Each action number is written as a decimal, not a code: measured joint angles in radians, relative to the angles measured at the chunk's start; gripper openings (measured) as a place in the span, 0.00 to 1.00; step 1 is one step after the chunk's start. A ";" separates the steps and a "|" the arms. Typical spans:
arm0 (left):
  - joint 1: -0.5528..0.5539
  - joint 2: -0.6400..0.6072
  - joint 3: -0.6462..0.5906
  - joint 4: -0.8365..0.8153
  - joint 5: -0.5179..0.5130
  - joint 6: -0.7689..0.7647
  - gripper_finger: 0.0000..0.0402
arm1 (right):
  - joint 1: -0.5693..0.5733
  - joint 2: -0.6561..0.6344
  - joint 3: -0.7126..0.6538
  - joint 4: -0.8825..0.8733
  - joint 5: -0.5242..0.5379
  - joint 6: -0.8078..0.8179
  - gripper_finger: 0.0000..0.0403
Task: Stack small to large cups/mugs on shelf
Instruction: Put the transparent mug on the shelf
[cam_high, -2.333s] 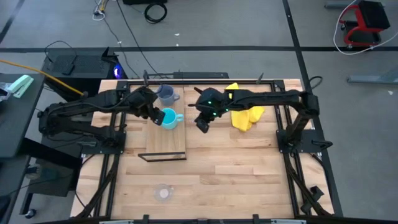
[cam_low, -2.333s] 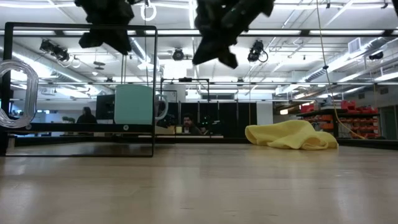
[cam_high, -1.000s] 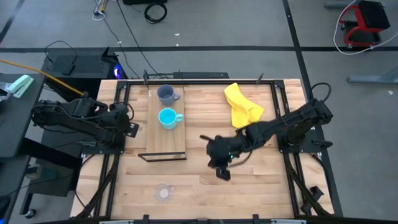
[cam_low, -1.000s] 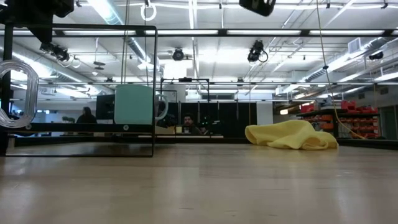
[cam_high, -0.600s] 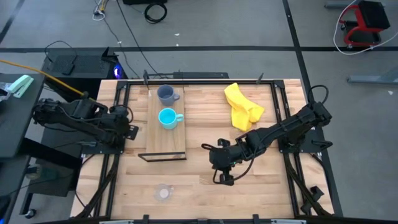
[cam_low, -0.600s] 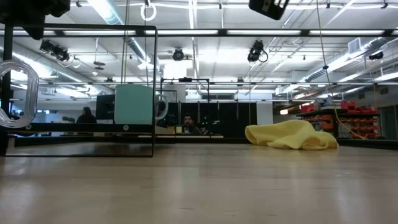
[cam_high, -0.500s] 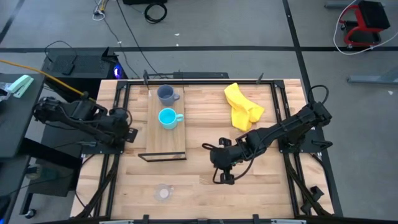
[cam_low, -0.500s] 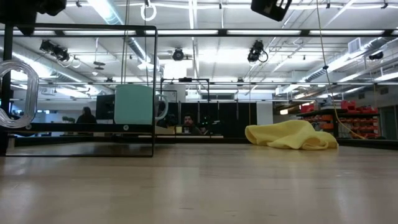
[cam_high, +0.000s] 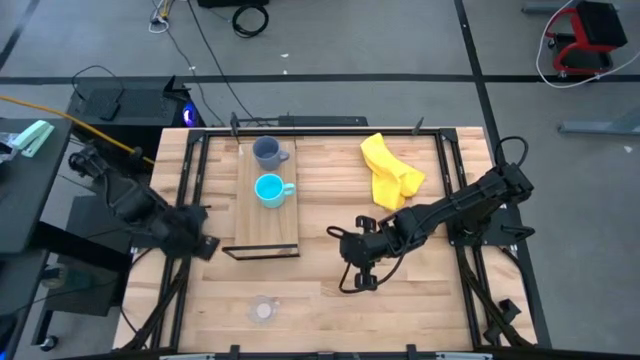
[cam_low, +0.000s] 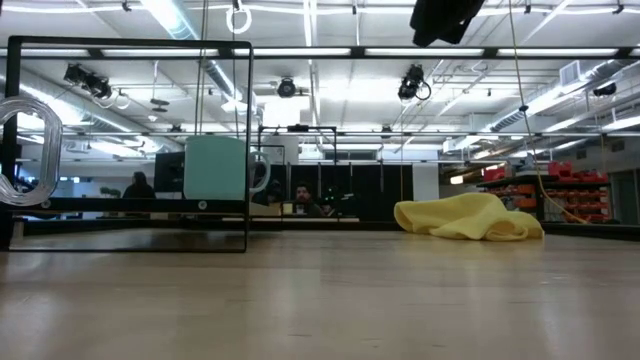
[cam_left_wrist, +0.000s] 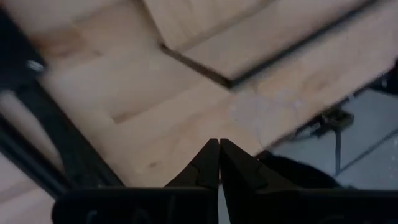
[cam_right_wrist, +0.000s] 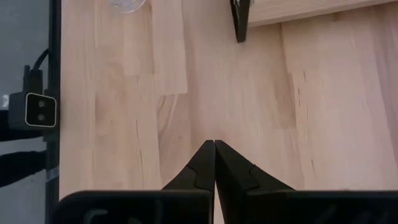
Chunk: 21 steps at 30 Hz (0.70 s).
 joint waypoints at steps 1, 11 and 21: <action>-0.023 0.018 0.000 0.027 -0.001 -0.005 0.04 | -0.004 0.000 0.000 0.001 0.000 -0.001 0.03; -0.154 0.182 0.000 0.239 -0.114 -0.115 0.04 | -0.025 0.000 0.000 -0.016 0.001 -0.010 0.03; -0.163 0.360 0.000 0.466 -0.184 -0.116 0.04 | -0.025 0.000 0.000 -0.037 -0.002 -0.032 0.03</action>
